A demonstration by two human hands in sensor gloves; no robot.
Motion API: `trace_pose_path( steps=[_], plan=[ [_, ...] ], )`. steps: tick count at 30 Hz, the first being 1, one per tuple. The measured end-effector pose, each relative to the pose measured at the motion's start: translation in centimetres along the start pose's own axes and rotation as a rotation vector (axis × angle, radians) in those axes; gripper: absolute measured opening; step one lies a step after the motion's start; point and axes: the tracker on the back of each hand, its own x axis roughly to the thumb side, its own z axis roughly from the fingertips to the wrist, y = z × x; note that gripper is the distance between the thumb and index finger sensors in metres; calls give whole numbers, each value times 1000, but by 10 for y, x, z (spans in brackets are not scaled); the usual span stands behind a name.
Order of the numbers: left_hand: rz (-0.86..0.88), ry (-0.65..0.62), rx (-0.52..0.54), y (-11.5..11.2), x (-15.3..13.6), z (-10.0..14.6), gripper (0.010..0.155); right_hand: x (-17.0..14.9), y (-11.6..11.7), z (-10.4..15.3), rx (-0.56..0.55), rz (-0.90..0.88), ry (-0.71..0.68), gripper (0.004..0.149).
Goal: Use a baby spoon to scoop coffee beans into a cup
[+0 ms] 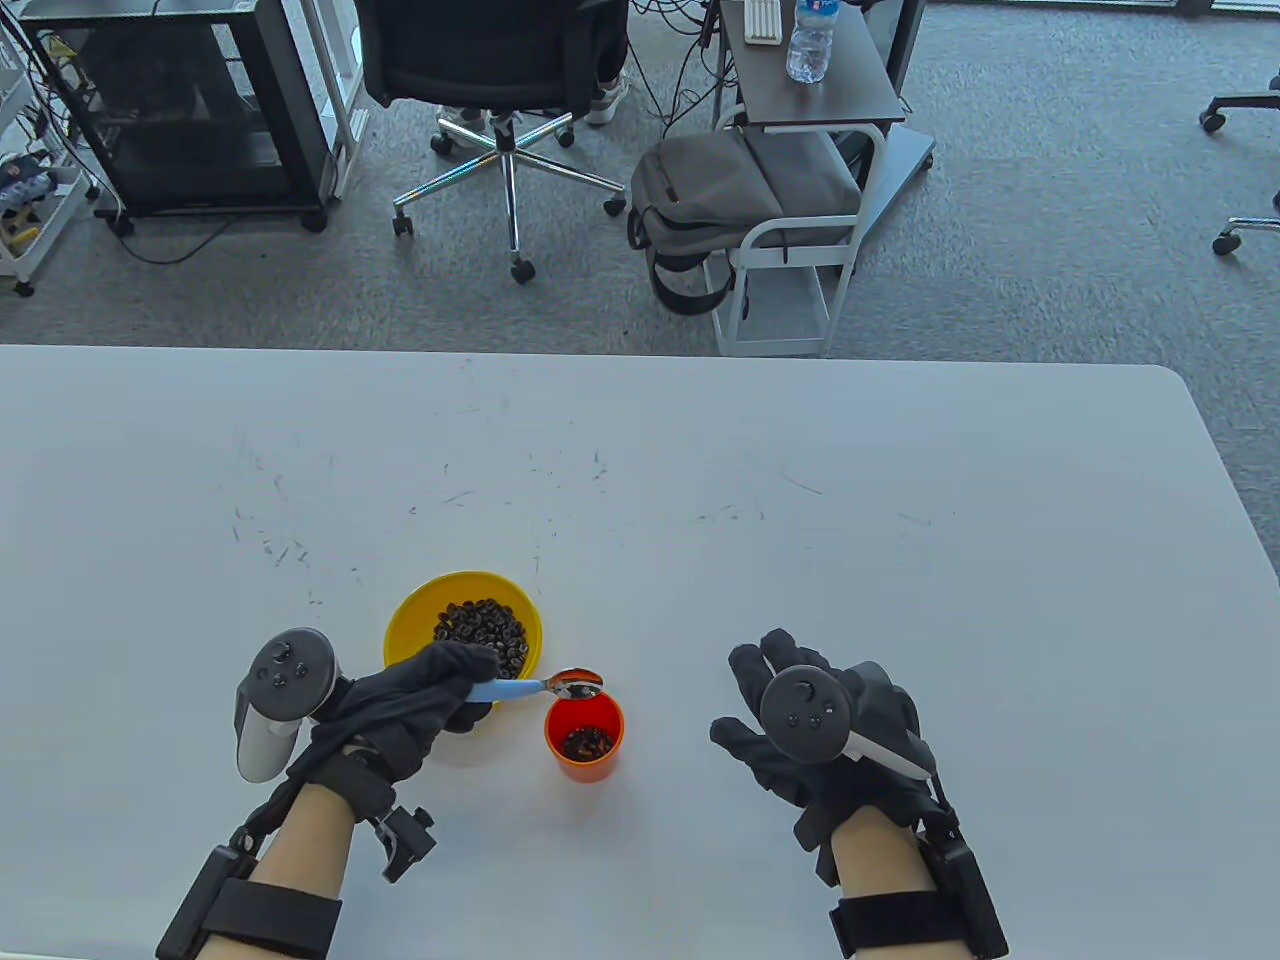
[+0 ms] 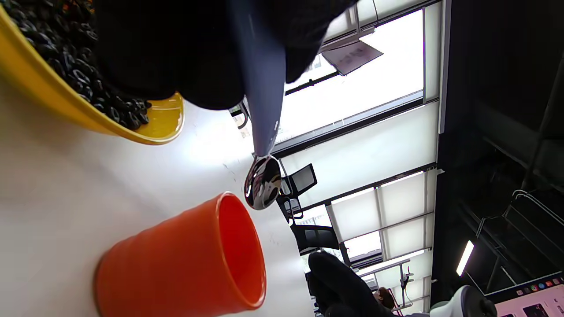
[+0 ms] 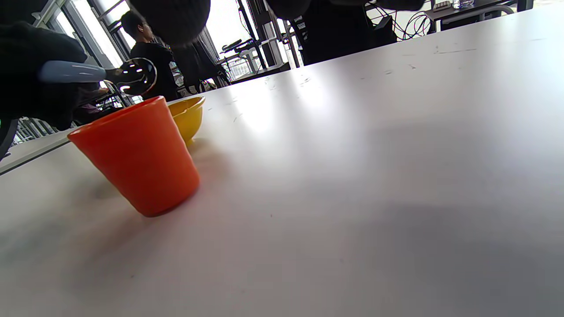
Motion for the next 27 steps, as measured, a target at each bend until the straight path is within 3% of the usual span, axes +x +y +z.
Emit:
trace_pose_path(
  steps=[10, 14, 27],
  plan=[
    [-87, 26, 358, 41, -17, 18, 42, 0, 0, 1, -14, 3, -6, 76],
    [-152, 86, 448, 52, -30, 24, 42, 0, -1, 1, -27, 14, -3, 76],
    [-302, 175, 455, 53, -48, 25, 42, 0, -10, 8, -154, 102, 4, 80]
  ],
)
